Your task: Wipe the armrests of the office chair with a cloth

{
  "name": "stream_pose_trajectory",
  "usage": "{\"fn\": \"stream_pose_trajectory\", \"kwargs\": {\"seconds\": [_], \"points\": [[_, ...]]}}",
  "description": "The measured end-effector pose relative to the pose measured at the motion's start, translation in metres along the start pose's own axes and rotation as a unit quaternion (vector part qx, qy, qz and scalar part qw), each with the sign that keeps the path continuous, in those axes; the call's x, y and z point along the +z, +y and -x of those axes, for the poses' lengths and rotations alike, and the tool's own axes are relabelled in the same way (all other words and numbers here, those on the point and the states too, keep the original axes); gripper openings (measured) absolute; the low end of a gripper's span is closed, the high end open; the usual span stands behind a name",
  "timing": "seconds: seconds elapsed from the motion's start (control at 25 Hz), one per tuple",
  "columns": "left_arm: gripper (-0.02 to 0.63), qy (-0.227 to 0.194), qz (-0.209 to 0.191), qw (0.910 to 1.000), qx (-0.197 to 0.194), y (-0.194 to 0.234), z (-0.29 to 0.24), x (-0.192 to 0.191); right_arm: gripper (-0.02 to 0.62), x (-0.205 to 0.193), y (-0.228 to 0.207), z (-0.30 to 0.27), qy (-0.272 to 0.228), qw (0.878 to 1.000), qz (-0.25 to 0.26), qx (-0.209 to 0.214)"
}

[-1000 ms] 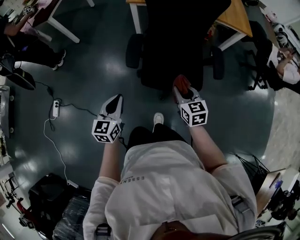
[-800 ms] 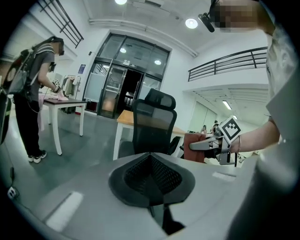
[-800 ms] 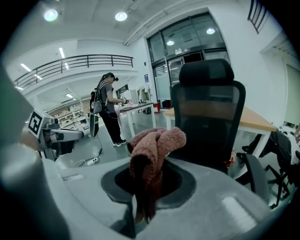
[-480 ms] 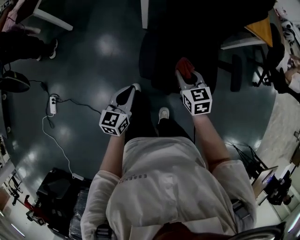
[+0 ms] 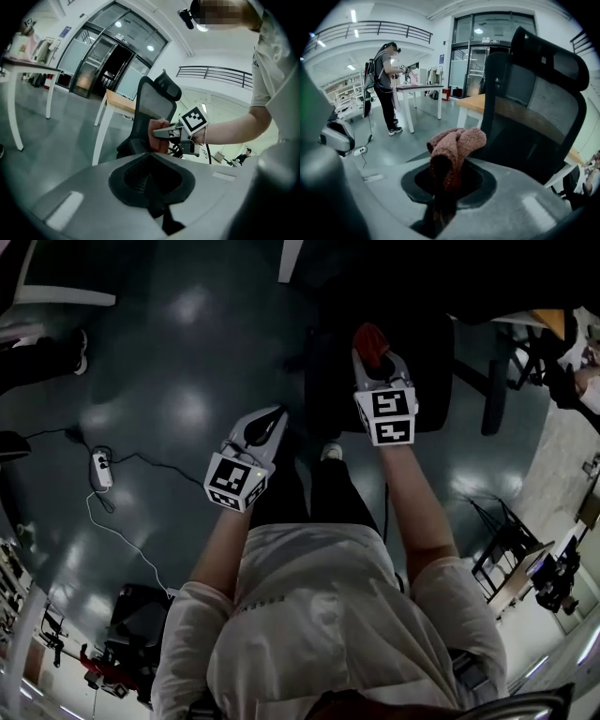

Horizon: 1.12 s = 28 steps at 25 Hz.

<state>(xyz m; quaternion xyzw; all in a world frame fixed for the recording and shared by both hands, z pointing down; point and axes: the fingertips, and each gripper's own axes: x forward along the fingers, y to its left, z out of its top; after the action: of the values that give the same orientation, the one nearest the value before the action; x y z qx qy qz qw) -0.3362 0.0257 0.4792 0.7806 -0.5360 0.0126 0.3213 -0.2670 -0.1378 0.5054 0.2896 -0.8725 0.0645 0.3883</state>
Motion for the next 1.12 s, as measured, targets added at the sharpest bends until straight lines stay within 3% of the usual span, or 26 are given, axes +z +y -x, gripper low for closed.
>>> {"fn": "stream_pose_trajectory", "kwargs": {"seconds": [0.36, 0.52, 1.12], "points": [[0.017, 0.018, 0.063, 0.9979, 0.004, 0.036, -0.007, -0.018, 0.057, 0.013, 0.029, -0.057, 0.035, 0.998, 0.053, 0.031], [0.017, 0.017, 0.056, 0.9983, -0.001, 0.029, -0.003, -0.016, 0.055, 0.011, 0.046, -0.054, 0.042, 0.995, 0.083, 0.032], [0.017, -0.013, 0.066, 0.9969, 0.04, -0.003, 0.014, -0.029, 0.055, -0.019, 0.119, -0.005, 0.025, 0.991, 0.09, 0.099]]}}
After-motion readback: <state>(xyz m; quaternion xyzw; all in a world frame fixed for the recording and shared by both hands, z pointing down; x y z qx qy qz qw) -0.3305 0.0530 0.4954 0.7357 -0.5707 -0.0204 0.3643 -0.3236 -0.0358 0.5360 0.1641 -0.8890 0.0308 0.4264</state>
